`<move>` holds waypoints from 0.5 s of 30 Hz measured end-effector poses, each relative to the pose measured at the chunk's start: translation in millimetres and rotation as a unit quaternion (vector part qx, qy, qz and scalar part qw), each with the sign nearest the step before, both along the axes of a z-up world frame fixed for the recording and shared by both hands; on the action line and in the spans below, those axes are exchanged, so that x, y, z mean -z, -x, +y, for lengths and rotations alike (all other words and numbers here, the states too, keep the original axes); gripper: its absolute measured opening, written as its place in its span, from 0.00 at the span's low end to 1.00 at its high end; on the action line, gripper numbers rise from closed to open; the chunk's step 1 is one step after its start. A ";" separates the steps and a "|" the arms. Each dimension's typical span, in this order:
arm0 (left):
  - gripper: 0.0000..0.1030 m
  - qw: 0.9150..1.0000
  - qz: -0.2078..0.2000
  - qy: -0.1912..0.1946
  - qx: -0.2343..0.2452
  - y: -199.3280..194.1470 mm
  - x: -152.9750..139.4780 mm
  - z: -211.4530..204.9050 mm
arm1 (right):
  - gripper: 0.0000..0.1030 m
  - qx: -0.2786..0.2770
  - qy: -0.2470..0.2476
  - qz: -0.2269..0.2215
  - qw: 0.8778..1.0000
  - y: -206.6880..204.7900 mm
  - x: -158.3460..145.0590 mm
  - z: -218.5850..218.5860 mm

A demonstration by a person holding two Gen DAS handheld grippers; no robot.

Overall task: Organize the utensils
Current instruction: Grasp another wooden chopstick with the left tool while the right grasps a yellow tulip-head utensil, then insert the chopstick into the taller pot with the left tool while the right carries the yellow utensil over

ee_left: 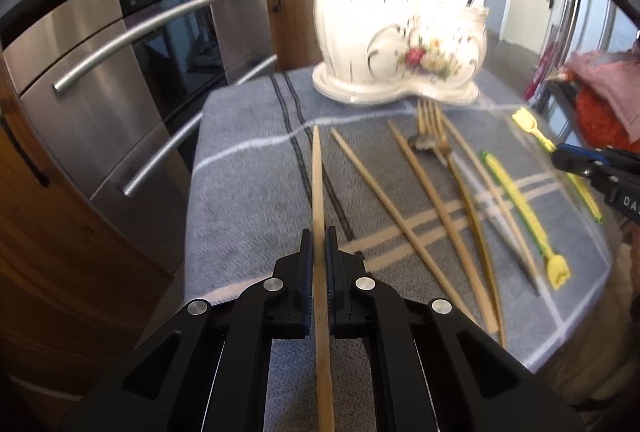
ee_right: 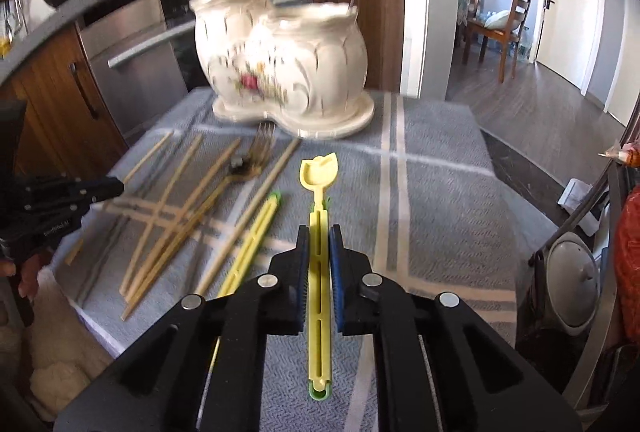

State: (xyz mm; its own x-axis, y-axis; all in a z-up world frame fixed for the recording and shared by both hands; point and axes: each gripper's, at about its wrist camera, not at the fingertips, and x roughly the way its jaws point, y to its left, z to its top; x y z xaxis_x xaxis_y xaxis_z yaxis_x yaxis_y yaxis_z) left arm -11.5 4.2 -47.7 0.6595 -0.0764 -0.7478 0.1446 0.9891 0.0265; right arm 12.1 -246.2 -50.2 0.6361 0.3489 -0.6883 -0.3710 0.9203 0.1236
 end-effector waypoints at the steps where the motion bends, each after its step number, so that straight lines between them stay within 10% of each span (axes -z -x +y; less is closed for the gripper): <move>1: 0.06 1.000 -0.007 0.007 -0.001 1.0 -4.2 2.7 | 0.10 0.002 -0.017 -0.012 1.000 0.4 -7.1 -3.8; 15: 0.06 0.968 -0.211 0.126 0.045 -42.8 -107.2 -6.0 | 0.10 -0.007 -0.242 -0.158 0.957 -72.5 -94.2 -12.7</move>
